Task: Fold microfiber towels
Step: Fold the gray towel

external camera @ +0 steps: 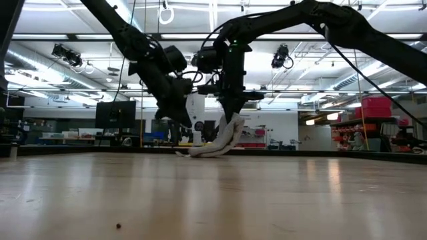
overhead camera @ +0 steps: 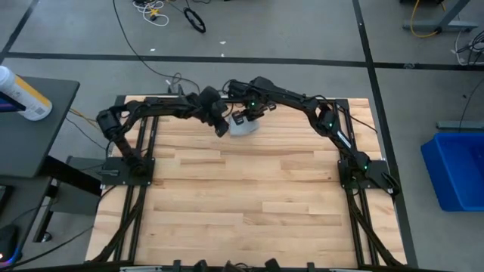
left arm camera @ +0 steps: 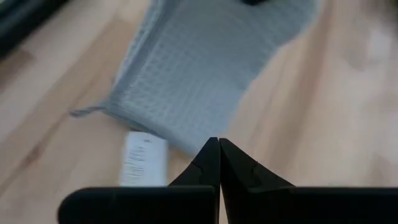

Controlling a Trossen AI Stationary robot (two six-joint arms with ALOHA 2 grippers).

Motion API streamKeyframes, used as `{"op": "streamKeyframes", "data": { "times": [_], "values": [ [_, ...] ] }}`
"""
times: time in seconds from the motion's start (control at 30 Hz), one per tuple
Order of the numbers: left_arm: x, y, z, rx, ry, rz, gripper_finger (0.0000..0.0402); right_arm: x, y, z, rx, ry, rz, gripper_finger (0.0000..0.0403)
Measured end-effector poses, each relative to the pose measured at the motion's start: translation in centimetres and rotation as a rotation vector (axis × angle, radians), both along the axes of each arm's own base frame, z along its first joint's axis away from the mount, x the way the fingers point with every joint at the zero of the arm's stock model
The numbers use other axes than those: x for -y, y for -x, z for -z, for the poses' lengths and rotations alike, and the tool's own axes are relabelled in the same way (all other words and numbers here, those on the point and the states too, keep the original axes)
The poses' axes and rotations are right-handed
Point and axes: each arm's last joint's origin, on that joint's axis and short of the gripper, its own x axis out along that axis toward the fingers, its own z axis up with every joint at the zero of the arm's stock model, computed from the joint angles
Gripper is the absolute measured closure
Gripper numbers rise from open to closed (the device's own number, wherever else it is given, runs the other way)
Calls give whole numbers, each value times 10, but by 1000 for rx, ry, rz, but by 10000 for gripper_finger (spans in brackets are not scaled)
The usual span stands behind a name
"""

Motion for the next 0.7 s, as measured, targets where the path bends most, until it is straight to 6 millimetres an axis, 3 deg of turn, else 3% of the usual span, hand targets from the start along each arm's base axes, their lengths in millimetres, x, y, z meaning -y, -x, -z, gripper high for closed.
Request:
{"op": "streamKeyframes", "data": {
  "times": [0.2,0.7],
  "values": [
    [-15,-7,23,-18,60,17,401,3,5,-16,43,20,-9,385],
    [-32,-36,57,23,148,-85,401,18,9,-17,101,-12,-3,385]
  ]
}}
